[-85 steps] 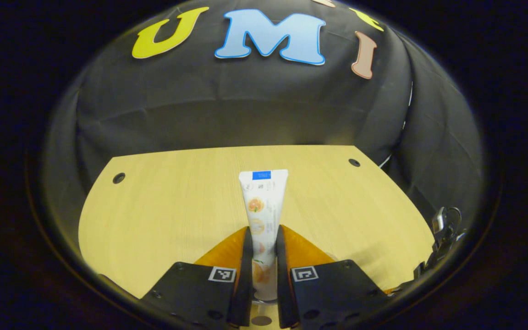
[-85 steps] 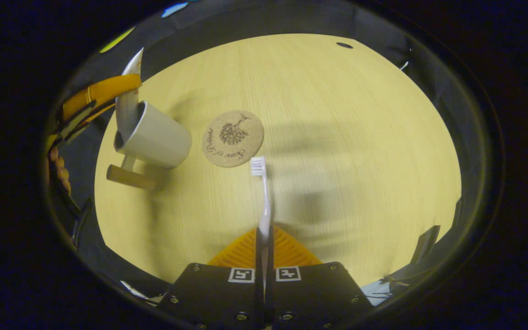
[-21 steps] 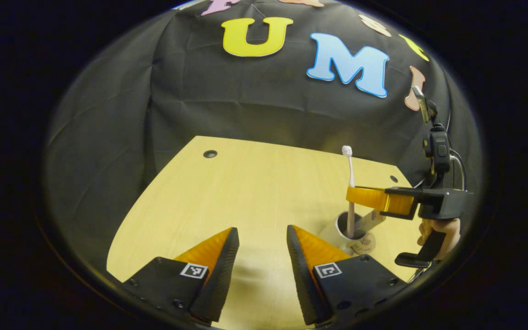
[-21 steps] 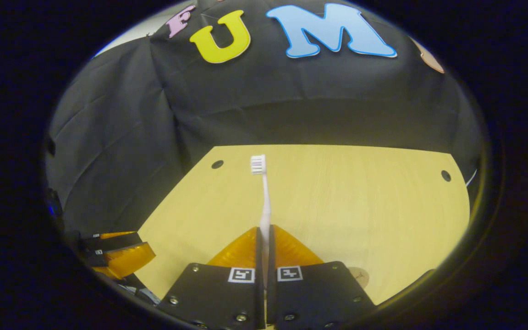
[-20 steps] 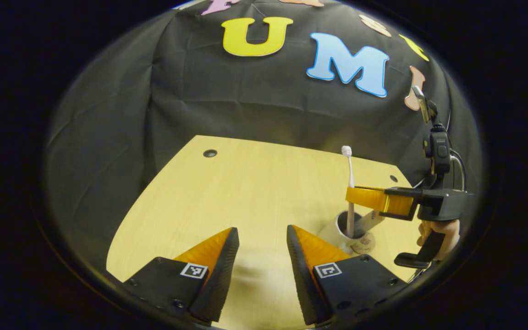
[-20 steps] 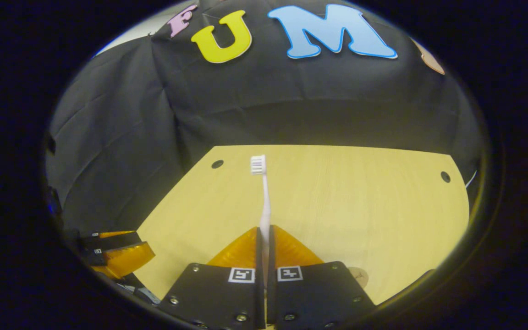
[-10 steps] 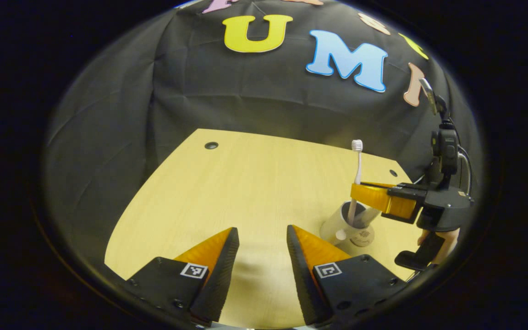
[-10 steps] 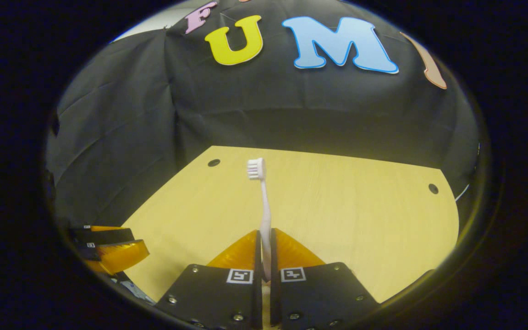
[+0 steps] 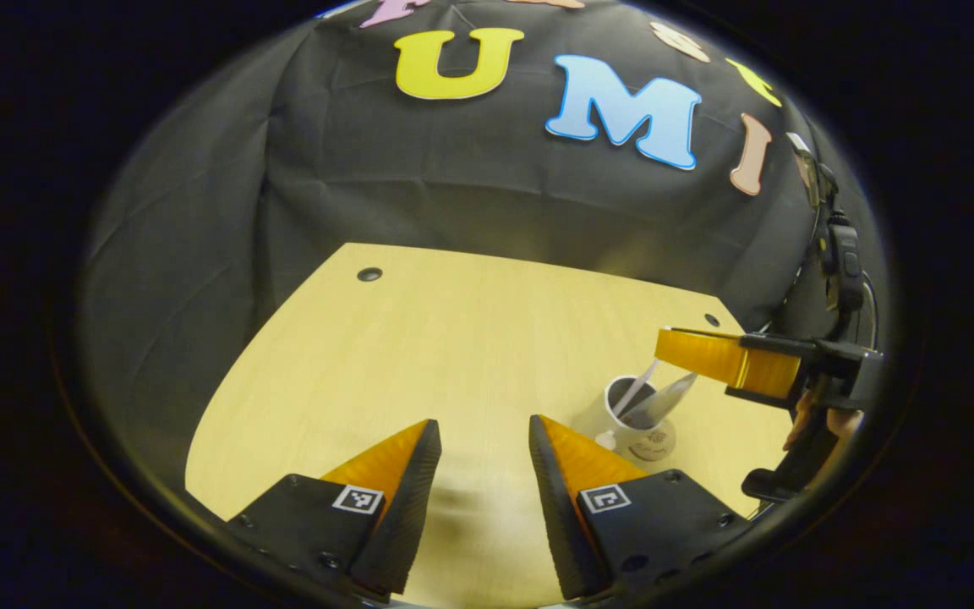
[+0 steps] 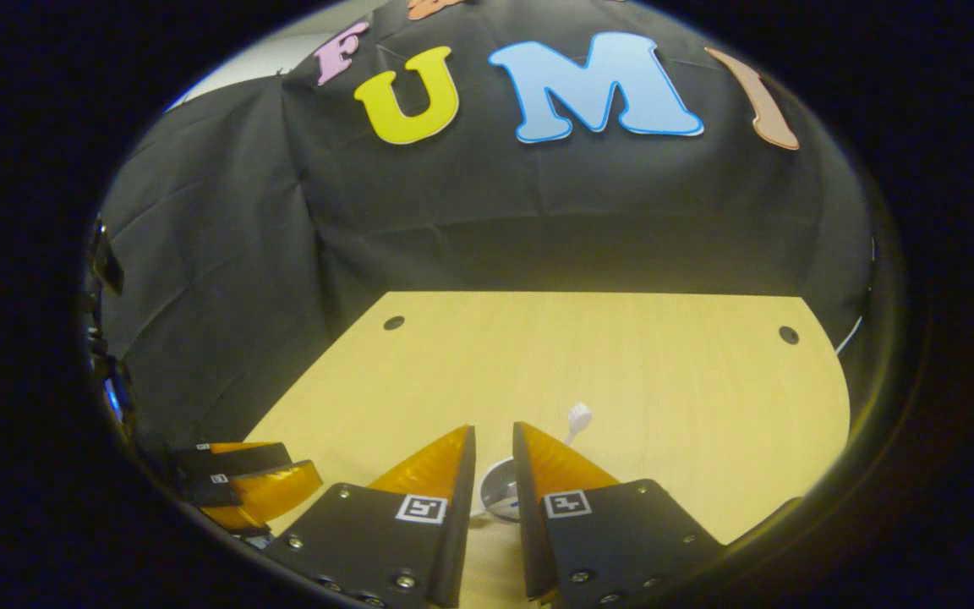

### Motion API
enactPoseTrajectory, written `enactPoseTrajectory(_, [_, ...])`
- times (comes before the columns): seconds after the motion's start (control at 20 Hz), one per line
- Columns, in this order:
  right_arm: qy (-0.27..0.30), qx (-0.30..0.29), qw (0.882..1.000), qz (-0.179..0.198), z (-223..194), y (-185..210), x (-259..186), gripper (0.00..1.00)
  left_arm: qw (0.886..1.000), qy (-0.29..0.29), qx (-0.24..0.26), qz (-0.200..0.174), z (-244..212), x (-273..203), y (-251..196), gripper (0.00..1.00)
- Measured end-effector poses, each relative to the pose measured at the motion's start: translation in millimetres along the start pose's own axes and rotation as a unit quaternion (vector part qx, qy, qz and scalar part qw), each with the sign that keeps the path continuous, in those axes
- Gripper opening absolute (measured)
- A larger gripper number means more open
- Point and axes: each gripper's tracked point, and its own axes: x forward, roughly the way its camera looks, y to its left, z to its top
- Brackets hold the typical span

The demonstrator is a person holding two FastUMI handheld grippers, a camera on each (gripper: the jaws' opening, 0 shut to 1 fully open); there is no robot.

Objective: Put the toothbrush and toothpaste on the desktop into the cup, then pick up the cup and place it on the coaster on the desktop.

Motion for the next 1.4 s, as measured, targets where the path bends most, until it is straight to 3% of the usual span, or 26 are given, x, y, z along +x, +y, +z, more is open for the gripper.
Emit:
enactPoseTrajectory(0.25, [-0.016,0.021,0.999,-0.019,11,-24,-21,0.27,0.999,0.003,0.017,-0.041,6,9,-31,0.66])
enactPoseTrajectory(0.3, [-0.019,0.025,0.999,-0.023,12,-30,-25,0.27,0.998,0.006,0.024,-0.059,6,11,-40,0.74])
enactPoseTrajectory(0.35, [-0.02,0.03,0.999,-0.028,11,-37,-29,0.27,0.997,0.009,0.033,-0.071,7,14,-46,0.7])
enactPoseTrajectory(0.45, [-0.016,0.039,0.998,-0.038,6,-50,-38,0.27,0.995,0.022,0.047,-0.091,5,22,-53,0.74])
enactPoseTrajectory(0.6, [-0.016,0.052,0.997,-0.058,-1,-70,-54,0.27,0.988,0.055,0.077,-0.123,-3,31,-68,0.7])
enactPoseTrajectory(0.65, [-0.018,0.058,0.996,-0.065,-3,-77,-60,0.27,0.984,0.067,0.09,-0.141,-3,33,-75,0.66])
enactPoseTrajectory(0.7, [-0.019,0.065,0.995,-0.071,-6,-83,-66,0.27,0.978,0.081,0.106,-0.162,-6,34,-85,0.71])
enactPoseTrajectory(0.75, [-0.02,0.073,0.994,-0.077,-8,-89,-70,0.27,0.971,0.098,0.123,-0.182,-10,36,-96,0.66])
enactPoseTrajectory(0.8, [-0.022,0.083,0.993,-0.084,-13,-94,-75,0.27,0.963,0.116,0.143,-0.196,-15,41,-104,0.72])
enactPoseTrajectory(1.1, [-0.027,0.141,0.981,-0.13,-42,-129,-105,0.27,0.922,0.215,0.225,-0.229,-49,61,-121,0.72])
enactPoseTrajectory(1.25, [-0.032,0.177,0.972,-0.149,-55,-145,-121,0.27,0.898,0.273,0.26,-0.225,-64,67,-120,0.72])
enactPoseTrajectory(1.4, [-0.033,0.217,0.962,-0.165,-73,-158,-135,0.27,0.886,0.301,0.296,-0.191,-63,78,-108,0.72])
